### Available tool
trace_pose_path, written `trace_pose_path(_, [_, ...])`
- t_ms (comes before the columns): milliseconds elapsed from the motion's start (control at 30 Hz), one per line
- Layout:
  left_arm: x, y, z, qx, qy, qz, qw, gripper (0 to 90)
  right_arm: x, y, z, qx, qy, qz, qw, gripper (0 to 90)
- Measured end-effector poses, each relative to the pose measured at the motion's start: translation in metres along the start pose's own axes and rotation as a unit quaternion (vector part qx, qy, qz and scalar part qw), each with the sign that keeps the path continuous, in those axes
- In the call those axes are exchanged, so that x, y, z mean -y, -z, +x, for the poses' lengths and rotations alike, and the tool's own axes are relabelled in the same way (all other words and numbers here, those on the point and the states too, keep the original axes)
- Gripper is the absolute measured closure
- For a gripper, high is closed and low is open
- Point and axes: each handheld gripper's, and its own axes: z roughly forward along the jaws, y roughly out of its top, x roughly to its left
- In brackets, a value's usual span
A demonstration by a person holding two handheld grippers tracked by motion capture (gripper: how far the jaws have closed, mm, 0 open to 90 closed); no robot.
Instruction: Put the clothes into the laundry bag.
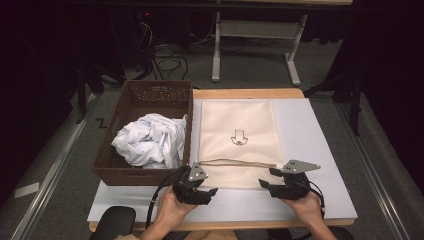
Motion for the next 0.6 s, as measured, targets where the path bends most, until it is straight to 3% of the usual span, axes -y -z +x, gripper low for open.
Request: trace_pose_path(600, [-0.0055, 0.0058, -0.0061, 0.011, -0.003, -0.007, 0.9999, 39.2, 0.0, 0.0, -0.0003, -0.005, -0.002, -0.003, 1.0, 40.4])
